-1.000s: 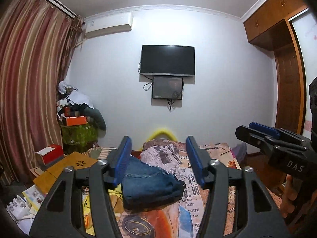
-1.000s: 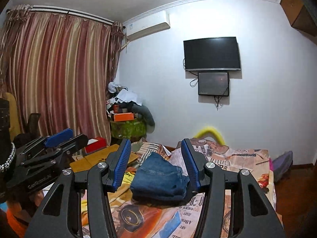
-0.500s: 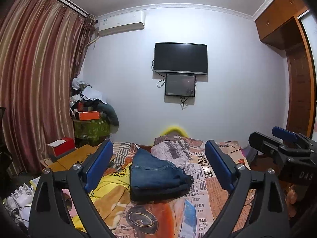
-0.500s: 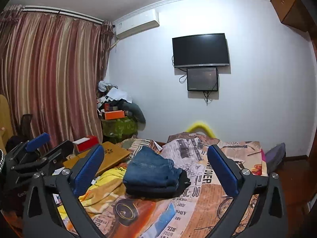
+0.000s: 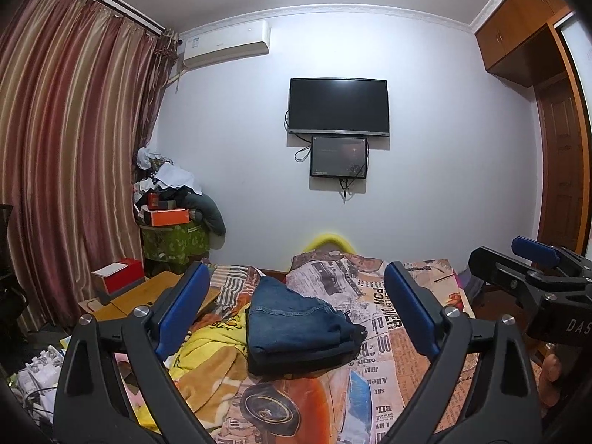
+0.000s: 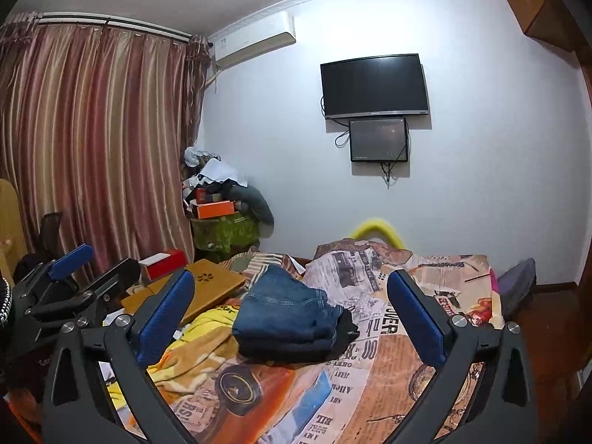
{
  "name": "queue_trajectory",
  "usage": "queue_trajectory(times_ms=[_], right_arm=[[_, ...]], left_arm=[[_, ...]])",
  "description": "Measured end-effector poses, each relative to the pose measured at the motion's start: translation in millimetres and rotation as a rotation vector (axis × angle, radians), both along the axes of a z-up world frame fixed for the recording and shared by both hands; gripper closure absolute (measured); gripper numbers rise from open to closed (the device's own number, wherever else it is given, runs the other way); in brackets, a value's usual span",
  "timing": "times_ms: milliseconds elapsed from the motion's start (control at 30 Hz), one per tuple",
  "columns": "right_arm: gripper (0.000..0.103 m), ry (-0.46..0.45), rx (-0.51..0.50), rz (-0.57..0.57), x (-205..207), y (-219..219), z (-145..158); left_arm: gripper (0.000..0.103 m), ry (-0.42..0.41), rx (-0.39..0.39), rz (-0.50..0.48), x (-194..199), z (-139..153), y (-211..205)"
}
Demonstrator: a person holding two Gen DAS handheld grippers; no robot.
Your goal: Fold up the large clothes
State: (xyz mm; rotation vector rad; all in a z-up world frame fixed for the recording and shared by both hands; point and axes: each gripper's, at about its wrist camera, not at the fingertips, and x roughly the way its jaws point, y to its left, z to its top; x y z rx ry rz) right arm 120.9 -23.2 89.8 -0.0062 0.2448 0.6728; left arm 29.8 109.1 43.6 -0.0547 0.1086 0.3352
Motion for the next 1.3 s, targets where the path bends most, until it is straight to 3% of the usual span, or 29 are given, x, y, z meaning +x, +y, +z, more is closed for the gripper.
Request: queue_trajectory(times_ms=[1300], right_arm=[[0.000,0.026,-0.013,0.008,-0.8,-2.0,-0.1]], left_arm=[[0.007,0.037,-0.056,-0.033,8.8,-4.9,8.6]])
